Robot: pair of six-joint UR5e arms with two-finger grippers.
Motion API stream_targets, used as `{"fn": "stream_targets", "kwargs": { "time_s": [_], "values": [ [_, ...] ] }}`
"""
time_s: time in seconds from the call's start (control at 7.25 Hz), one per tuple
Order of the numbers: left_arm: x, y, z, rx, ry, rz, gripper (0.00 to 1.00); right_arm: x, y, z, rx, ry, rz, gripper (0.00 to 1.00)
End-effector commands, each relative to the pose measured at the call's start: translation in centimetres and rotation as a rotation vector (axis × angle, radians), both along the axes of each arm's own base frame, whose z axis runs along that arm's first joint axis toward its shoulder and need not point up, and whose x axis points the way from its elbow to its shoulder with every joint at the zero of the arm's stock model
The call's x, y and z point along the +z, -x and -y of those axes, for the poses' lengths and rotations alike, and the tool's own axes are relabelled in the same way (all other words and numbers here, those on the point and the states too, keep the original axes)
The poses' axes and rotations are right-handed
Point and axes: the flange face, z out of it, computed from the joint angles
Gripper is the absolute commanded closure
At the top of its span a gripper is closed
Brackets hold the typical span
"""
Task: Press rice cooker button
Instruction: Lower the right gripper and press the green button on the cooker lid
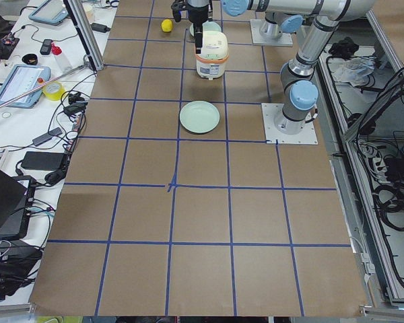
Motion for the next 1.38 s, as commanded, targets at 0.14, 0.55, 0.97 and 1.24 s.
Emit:
{"fn": "stream_targets", "kwargs": {
  "time_s": [0.14,0.55,0.97,1.24],
  "values": [
    [0.0,0.0,0.0,-0.001,0.000,0.000,0.00,-2.3,-0.4,-0.8,0.008,-0.010,0.007,1.00],
    [0.0,0.0,0.0,-0.001,0.000,0.000,0.00,-2.9,-0.6,-0.9,0.016,0.002,0.013,1.00],
    [0.0,0.0,0.0,0.001,0.000,0.000,0.00,-3.1,-1.0,-0.9,0.022,0.010,0.016,1.00],
    [0.0,0.0,0.0,-0.001,0.000,0.000,0.00,-3.1,-1.0,-1.0,0.025,0.009,0.014,1.00]
  ]
}}
